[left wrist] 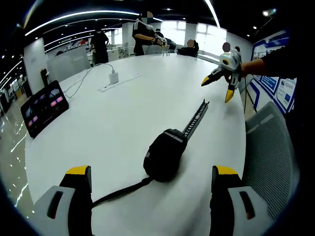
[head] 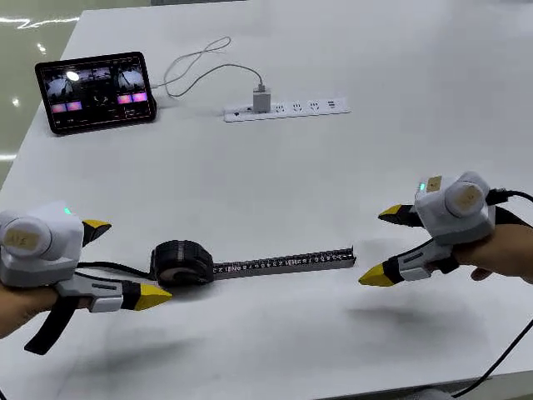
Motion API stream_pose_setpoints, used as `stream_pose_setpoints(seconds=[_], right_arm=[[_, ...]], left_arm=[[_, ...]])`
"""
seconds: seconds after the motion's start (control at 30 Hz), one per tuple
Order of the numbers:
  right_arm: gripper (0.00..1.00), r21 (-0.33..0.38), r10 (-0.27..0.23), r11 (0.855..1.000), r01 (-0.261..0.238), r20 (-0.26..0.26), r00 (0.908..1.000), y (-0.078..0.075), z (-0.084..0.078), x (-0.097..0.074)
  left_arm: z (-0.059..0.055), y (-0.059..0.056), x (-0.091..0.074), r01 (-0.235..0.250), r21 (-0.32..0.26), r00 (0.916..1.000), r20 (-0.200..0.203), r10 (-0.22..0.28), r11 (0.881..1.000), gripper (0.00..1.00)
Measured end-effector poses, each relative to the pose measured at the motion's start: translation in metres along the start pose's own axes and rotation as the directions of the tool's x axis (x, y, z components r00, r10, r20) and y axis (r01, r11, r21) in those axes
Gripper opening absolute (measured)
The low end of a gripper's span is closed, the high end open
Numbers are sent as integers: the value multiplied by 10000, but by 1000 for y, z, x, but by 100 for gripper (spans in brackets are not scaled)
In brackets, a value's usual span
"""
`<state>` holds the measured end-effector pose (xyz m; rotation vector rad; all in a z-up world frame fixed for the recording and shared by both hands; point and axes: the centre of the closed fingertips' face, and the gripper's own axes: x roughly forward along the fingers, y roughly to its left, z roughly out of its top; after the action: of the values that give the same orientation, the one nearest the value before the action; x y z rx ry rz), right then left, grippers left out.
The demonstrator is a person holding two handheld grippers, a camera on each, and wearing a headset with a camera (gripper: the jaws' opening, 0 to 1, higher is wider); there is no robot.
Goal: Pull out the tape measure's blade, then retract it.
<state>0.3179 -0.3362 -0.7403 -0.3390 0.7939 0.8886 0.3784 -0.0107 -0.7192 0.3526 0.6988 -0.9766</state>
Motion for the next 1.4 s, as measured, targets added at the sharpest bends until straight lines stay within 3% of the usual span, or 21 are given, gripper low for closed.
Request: stream_pose_setpoints(seconds=[0.33,0.5,0.67,0.83,1.03,1.27,1.37,1.4], right_arm=[[87,289,-729,9970,719,375,9966,-3,-15,-20],[93,543,-698,9963,673,440,9966,0,-23,-27],[99,240,-975,9950,966,443,9942,3,-31,-32],[99,718,-1149,9913,1101,660,9912,5,-39,-38],[99,812,-1358,9881,1304,655,9886,10,-50,-44],[99,977,-1457,9853,1401,529,9879,13,-60,-53],[99,663,-1904,9799,1879,342,9811,5,-64,-59],[99,751,-1784,9817,1751,403,9831,7,-63,-59]], left_arm=[[-21,1,-8,-520,-498,9986,102,525,9974,99],[-25,5,-14,-916,-949,9949,326,950,9913,99],[-33,1,-17,-947,-785,9948,287,972,9924,99],[-34,-2,-22,-968,-541,9942,420,991,9938,99],[-42,-4,-26,-1027,-428,9939,358,1043,9938,99],[-50,-8,-24,-1066,-574,9925,536,1097,9926,99],[-57,-6,-28,-1184,-675,9917,433,1214,9907,99],[-58,-6,-29,-1188,-747,9915,443,1223,9901,99]])
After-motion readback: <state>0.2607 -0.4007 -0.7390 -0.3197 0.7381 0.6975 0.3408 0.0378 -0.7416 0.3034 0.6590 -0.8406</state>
